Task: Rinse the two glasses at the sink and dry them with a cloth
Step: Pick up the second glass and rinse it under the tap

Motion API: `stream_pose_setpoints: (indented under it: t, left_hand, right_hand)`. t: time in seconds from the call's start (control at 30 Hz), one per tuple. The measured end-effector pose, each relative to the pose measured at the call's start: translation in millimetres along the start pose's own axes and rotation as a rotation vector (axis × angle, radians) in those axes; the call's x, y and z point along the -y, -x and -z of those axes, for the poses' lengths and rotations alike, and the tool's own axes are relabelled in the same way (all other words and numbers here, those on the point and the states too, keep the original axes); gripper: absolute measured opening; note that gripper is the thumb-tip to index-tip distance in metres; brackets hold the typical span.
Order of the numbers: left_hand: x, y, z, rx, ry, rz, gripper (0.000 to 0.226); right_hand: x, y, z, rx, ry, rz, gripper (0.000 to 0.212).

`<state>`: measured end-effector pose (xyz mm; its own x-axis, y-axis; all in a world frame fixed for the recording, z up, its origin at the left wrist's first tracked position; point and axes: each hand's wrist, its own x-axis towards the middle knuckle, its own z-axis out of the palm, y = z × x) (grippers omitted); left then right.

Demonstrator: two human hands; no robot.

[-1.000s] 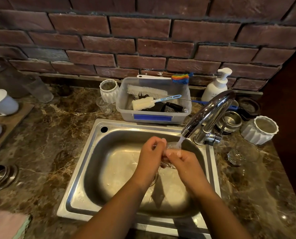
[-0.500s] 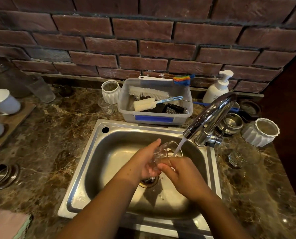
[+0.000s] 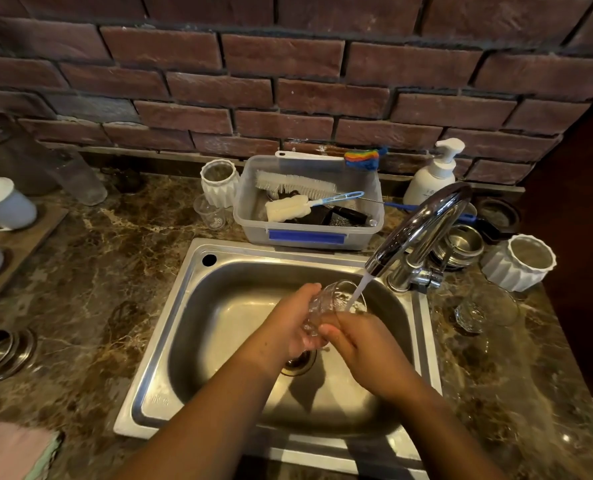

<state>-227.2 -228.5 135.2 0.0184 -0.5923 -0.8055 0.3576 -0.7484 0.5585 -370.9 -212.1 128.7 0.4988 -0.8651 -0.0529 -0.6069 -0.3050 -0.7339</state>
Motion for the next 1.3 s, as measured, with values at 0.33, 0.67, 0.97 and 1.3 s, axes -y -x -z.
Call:
stream_pose_setpoints:
  t: [0.33,0.67,0.97,1.3]
  left_hand:
    - [18,-5,-12,-0.108,-0.091,-0.483,0.020]
    - [-9,5,-4,0.034,0.018,-0.001,0.030]
    - [4,-5,-11,0.014,-0.023,-0.209,0.027]
    - [-8,-2,-2,0.096,-0.044,0.020,0.031]
  right_hand:
    - [8,-6,-3,-0.093,-0.458,-0.212,0.027]
    - [3,-4,8,-0.045,-0.217,-0.029,0.023]
    - [8,-4,7,-0.067,-0.199,-0.117,0.020]
    - [-1,2,10,-0.040,-0.122,-0.029,0.022]
